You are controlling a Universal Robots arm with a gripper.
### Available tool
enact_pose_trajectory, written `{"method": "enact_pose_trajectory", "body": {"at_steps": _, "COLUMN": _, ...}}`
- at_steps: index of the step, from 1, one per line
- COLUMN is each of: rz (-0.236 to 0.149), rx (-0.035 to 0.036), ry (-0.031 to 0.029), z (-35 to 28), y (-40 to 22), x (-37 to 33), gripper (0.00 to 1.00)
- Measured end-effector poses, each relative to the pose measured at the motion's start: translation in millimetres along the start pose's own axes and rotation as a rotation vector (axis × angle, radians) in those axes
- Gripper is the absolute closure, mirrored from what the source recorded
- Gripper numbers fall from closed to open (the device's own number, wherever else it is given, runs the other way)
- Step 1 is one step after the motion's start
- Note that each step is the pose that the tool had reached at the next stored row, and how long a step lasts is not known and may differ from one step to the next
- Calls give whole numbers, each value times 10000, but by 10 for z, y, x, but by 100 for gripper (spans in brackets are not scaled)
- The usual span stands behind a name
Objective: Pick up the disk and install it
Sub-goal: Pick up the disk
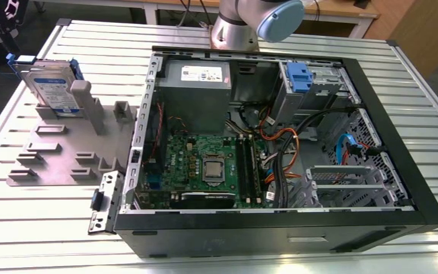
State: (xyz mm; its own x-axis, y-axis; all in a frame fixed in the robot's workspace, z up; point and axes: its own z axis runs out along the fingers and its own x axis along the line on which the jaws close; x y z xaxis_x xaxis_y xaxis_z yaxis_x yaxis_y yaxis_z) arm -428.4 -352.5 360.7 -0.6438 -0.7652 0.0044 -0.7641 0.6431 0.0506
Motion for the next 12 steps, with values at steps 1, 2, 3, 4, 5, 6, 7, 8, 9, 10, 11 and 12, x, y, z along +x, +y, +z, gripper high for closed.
{"method": "enact_pose_trajectory", "body": {"at_steps": 1, "rz": -2, "rx": 0, "ry": 0, "z": 0, "y": 0, "x": 0, "gripper": 89}}
{"method": "enact_pose_trajectory", "body": {"at_steps": 2, "rz": -7, "rx": 0, "ry": 1, "z": 0, "y": 0, "x": 0, "gripper": 89}}
{"method": "enact_pose_trajectory", "body": {"at_steps": 3, "rz": -13, "rx": -1, "ry": 0, "z": 0, "y": 0, "x": 0, "gripper": 89}}
{"method": "enact_pose_trajectory", "body": {"at_steps": 4, "rz": -19, "rx": 0, "ry": 1, "z": 0, "y": 0, "x": 0, "gripper": 89}}
{"method": "enact_pose_trajectory", "body": {"at_steps": 5, "rz": -27, "rx": 0, "ry": 2, "z": 0, "y": 0, "x": 0, "gripper": 89}}
{"method": "enact_pose_trajectory", "body": {"at_steps": 6, "rz": -34, "rx": 0, "ry": 2, "z": 0, "y": 0, "x": 0, "gripper": 89}}
{"method": "enact_pose_trajectory", "body": {"at_steps": 7, "rz": -42, "rx": 0, "ry": 2, "z": 0, "y": 0, "x": 0, "gripper": 89}}
{"method": "enact_pose_trajectory", "body": {"at_steps": 8, "rz": -51, "rx": 0, "ry": 3, "z": 0, "y": 0, "x": 0, "gripper": 89}}
{"method": "enact_pose_trajectory", "body": {"at_steps": 9, "rz": -61, "rx": 0, "ry": 3, "z": 0, "y": 0, "x": 0, "gripper": 89}}
{"method": "enact_pose_trajectory", "body": {"at_steps": 10, "rz": -71, "rx": 0, "ry": 3, "z": 0, "y": 0, "x": 0, "gripper": 89}}
{"method": "enact_pose_trajectory", "body": {"at_steps": 11, "rz": -81, "rx": 0, "ry": 4, "z": 0, "y": 0, "x": 0, "gripper": 89}}
{"method": "enact_pose_trajectory", "body": {"at_steps": 12, "rz": -91, "rx": 0, "ry": 5, "z": 0, "y": 0, "x": 0, "gripper": 89}}
